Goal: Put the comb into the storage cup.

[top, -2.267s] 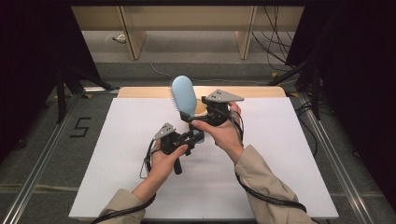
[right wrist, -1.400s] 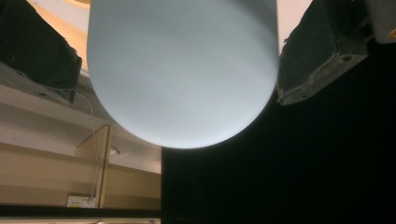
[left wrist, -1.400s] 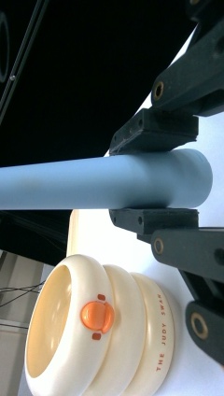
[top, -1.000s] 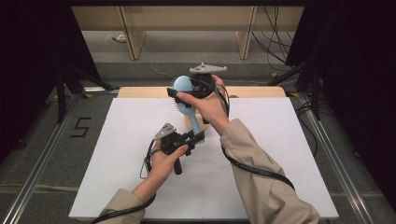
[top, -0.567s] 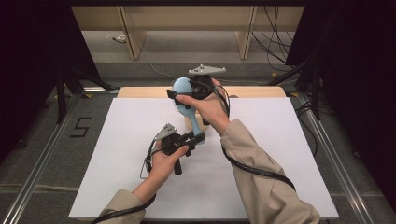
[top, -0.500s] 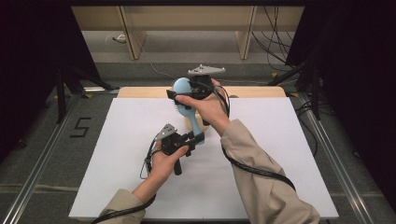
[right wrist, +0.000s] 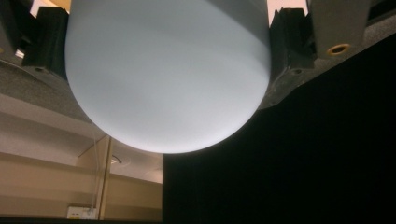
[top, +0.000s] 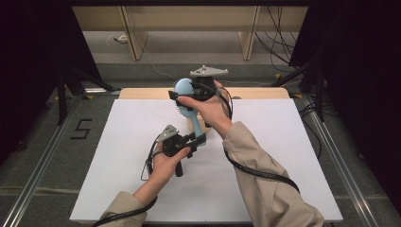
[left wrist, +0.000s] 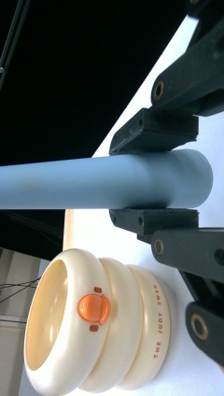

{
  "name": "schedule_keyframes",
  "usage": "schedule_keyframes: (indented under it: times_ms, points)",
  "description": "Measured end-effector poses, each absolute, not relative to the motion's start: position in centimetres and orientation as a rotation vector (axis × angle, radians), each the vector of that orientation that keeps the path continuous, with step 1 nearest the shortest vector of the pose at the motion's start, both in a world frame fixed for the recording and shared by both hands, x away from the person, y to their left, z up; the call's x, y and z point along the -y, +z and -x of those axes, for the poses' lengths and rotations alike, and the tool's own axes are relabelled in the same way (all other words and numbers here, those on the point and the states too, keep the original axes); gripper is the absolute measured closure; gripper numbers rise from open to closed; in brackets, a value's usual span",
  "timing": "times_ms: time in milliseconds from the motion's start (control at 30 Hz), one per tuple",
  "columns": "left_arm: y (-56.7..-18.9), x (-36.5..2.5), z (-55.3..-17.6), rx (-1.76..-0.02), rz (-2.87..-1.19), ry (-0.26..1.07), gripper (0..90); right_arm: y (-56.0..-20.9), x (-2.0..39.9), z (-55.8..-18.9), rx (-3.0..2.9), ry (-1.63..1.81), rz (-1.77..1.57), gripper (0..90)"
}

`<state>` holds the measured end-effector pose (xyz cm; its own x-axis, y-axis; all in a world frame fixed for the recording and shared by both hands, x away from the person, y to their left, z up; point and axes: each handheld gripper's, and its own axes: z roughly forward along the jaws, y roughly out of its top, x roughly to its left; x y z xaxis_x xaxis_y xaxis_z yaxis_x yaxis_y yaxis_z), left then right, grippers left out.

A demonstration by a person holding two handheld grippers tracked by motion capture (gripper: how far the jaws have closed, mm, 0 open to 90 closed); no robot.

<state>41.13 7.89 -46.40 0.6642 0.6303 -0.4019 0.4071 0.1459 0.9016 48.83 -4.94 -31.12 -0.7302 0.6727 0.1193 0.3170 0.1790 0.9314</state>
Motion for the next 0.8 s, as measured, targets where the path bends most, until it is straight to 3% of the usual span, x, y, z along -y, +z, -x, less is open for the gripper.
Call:
schedule_keyframes:
  times_ms: [500, 800]
  points:
    - [-46.1, -8.27, -41.18, -0.897, -1.5, 0.27, 62.4, -30.7, 5.2, -48.58, -2.111, 1.59, -0.952, 20.7]
    - [-46.06, -8.44, -41.11, -0.879, -1.54, 0.293, 54.9, -30.49, 5.59, -48.7, -2.078, 1.598, -0.955, 20.7]
